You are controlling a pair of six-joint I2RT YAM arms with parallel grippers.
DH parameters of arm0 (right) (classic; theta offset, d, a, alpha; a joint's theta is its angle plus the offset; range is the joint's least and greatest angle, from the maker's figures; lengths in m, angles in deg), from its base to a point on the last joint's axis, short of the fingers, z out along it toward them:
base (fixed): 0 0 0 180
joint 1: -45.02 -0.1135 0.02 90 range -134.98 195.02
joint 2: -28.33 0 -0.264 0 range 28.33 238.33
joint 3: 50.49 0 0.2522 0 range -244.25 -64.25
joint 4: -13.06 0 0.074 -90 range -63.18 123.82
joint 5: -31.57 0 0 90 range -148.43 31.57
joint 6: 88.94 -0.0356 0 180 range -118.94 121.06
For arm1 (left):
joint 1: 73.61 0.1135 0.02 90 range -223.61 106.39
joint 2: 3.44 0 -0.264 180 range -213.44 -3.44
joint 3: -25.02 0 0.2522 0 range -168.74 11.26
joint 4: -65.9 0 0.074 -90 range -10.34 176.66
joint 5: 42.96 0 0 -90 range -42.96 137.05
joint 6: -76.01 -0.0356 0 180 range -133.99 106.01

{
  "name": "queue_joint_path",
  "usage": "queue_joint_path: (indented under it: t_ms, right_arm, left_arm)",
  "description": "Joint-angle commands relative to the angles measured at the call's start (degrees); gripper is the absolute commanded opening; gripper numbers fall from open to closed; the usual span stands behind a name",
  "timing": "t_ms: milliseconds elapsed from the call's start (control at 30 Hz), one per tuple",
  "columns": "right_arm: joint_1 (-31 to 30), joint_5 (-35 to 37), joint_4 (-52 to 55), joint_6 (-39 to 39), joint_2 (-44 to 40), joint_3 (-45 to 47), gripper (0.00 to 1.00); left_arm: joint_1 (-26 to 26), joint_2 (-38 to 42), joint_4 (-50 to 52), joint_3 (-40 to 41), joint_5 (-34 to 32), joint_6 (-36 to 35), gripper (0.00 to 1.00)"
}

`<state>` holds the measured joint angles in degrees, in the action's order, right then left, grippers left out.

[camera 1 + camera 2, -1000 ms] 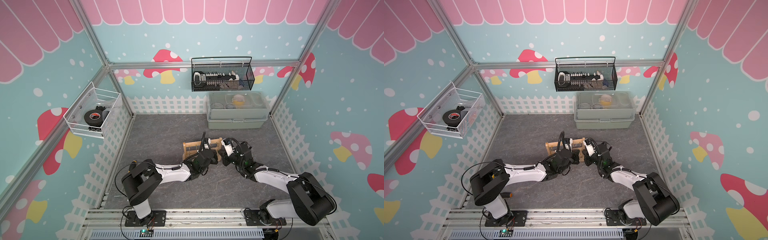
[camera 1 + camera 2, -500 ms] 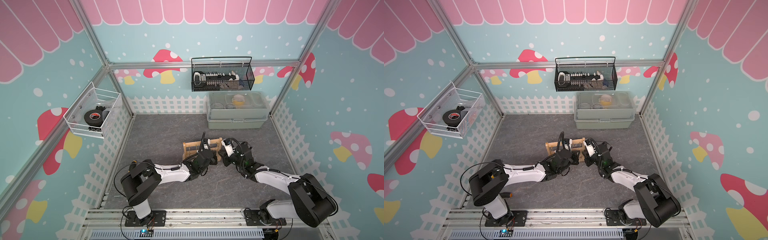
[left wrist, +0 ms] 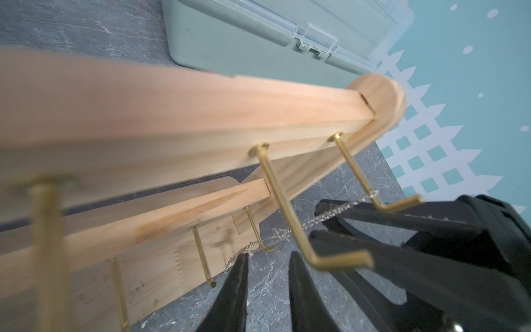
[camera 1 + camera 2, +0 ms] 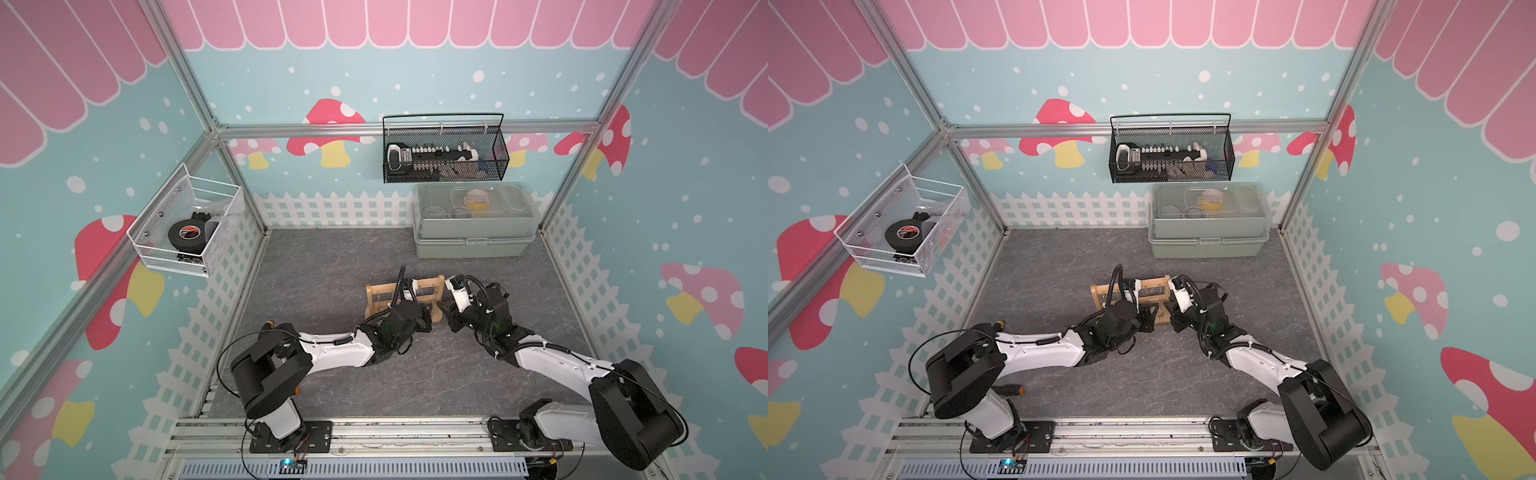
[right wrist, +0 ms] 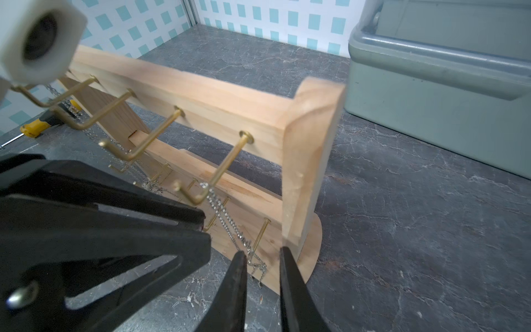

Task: Hang the necklace on the jewelry display stand
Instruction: Adjust the necklace on the stand.

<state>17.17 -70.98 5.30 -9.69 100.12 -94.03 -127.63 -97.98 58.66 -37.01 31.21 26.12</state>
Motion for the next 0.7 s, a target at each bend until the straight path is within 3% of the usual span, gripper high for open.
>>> queue_joint_path:
  t_ms: [0,400,667]
  right_arm:
    - [-0.3,0.1,2.7,1.1,-2.3,-0.2,0.24]
    - [-0.2,3.0,9.5,1.6,-8.8,0.2,0.36]
    - [-0.2,3.1,11.8,0.2,-8.8,-1.1,0.41]
  left_arm:
    - [-0.2,2.8,0.1,1.0,-0.2,0.3,0.26]
    - [-3.6,11.4,3.0,5.1,-2.1,0.3,0.26]
    - [-4.3,23.3,12.0,8.7,-9.2,-0.5,0.28]
